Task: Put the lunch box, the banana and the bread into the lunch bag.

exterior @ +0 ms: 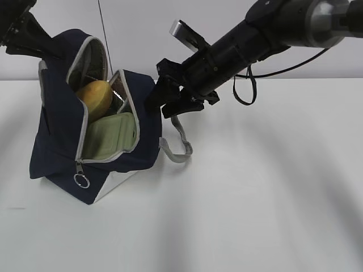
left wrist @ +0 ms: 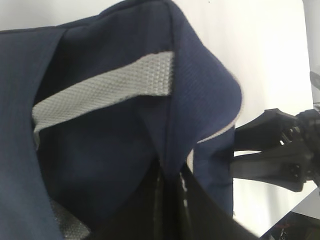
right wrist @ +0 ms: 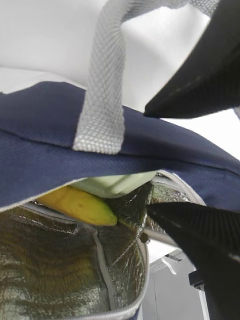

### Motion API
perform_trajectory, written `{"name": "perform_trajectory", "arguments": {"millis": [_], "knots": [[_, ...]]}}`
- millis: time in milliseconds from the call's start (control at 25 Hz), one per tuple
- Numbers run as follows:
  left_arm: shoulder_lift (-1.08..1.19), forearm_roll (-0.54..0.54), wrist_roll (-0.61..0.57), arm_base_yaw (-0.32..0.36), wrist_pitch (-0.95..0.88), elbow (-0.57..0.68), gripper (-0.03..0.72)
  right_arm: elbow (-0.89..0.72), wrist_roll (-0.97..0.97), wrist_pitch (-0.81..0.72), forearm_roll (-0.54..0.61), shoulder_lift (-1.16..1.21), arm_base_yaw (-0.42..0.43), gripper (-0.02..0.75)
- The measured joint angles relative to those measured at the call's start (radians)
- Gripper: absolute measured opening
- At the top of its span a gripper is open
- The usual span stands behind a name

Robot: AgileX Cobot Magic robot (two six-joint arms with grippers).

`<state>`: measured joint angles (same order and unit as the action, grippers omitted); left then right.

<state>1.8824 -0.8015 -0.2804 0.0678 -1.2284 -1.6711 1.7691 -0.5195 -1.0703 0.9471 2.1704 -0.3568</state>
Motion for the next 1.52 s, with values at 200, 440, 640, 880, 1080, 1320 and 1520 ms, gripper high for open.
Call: {"name": "perform_trajectory", "arguments": {"millis": [200, 440, 640, 880, 1080, 1320, 1520], "knots": [[0.000, 0.000, 0.000, 0.000, 0.000, 0.000, -0.016, 0.000, -0.020, 0.014, 0.032, 0.035, -0.002, 0.410], [0.000, 0.000, 0.000, 0.000, 0.000, 0.000, -0.016, 0.000, -0.059, 0.028, 0.064, 0.041, -0.001, 0.269], [0.000, 0.000, 0.000, 0.000, 0.000, 0.000, -0.016, 0.000, -0.092, 0.028, 0.066, 0.041, -0.001, 0.088], [0.000, -0.002, 0.000, 0.000, 0.000, 0.000, -0.016, 0.000, -0.142, 0.026, 0.098, 0.042, -0.001, 0.007], [0.000, -0.071, 0.000, -0.005, 0.000, 0.000, -0.016, -0.002, -0.152, -0.026, 0.095, 0.000, 0.011, 0.006], [0.000, -0.099, 0.000, -0.091, 0.001, 0.000, -0.016, -0.002, -0.154, -0.078, 0.079, -0.094, 0.068, 0.006], [0.000, -0.125, 0.000, -0.178, 0.037, 0.000, -0.016, -0.003, -0.144, -0.103, 0.050, -0.153, 0.132, 0.006]]}}
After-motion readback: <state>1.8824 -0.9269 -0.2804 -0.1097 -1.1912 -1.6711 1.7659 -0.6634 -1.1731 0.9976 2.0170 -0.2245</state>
